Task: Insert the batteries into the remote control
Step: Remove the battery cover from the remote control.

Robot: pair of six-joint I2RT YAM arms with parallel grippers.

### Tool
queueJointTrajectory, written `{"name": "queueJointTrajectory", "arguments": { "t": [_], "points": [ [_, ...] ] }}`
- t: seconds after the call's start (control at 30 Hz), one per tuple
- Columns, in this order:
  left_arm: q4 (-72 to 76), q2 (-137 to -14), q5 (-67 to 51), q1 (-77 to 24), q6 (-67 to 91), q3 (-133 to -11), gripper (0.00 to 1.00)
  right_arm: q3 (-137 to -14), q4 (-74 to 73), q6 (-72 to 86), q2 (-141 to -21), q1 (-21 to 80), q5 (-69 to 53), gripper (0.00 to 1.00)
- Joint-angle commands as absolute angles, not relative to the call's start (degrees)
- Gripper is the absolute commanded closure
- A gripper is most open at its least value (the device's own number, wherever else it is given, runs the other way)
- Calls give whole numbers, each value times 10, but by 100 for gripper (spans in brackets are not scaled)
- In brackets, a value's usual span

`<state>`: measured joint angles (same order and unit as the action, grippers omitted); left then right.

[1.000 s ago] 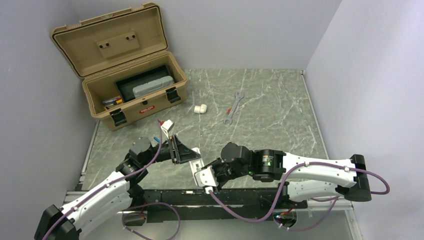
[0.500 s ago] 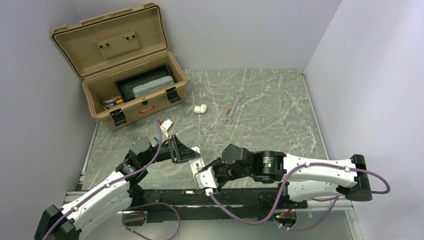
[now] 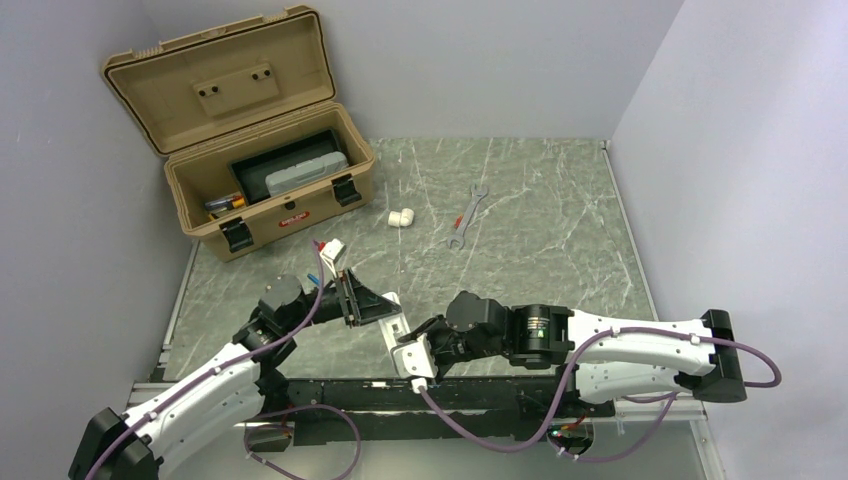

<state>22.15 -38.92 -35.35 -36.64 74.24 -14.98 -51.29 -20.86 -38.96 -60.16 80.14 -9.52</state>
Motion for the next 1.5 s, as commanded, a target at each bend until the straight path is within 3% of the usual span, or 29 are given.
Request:
{"name": "queueJointTrajectory", "arguments": {
  "t": [0.0,1.47],
  "points": [
    [303,-401,-390,-378,774,-142,100,-502,-174,-404,-590,798,-48,63],
    [289,-427,-379,-395,750,-134,100,-500,-161,-394,-559,798,-39,62]
  ]
}}
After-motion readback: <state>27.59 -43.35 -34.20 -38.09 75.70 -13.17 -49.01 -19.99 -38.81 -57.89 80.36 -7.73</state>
